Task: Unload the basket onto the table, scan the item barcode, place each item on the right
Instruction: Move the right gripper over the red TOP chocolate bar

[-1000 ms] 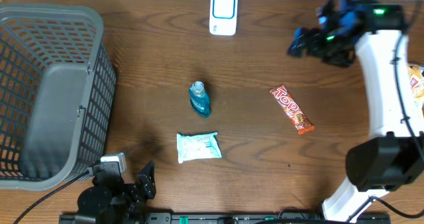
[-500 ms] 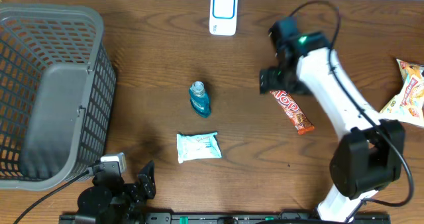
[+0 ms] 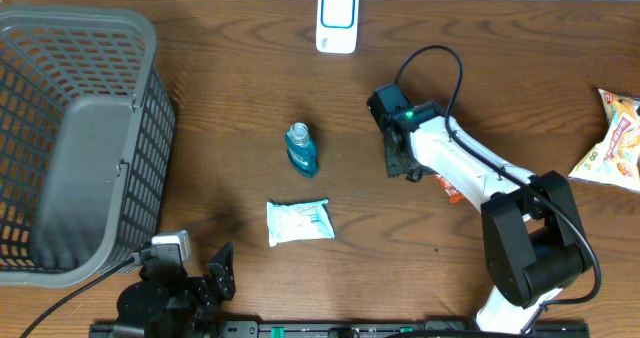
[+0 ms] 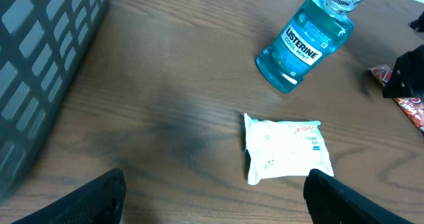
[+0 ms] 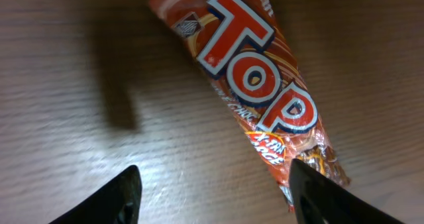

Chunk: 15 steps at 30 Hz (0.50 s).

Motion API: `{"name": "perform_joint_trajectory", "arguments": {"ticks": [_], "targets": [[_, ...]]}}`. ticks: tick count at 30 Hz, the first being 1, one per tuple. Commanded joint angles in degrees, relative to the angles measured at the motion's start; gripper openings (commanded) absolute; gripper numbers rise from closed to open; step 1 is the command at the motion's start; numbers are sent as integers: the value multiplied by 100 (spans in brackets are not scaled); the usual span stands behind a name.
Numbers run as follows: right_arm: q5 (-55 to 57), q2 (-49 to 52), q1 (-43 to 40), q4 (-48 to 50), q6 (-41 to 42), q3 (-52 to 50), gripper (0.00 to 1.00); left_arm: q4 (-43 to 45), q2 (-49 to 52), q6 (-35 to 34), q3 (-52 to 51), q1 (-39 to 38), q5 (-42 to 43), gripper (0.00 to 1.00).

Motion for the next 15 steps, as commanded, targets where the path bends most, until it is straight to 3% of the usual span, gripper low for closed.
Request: {"name": "perform_joint_trajectory", "arguments": {"ticks": [1,3,6,8,9,10,15], "targets": [[269,-109,-160,282,50,-302,68,-4,-4,55,0,24,28,86],[271,-109,-251,573,46,-479,70,-4,-4,55,0,24,28,86],[269,-109,-474,1248,-142,-870,65,-4,-4,55,0,24,28,86],[267,-109,-566,1510,-144,-1071,47,-4,-4,55,0,24,28,86],[227,-109,-612,1600,-142,-1191,21,-4,-4,55,0,24,28,86],[203,-109,-638,1641,-142,-1270,7,-4,-4,55,0,24,28,86],[203,-109,-667,1860,-142,-1582,2,-4,-4,55,0,24,28,86]]}}
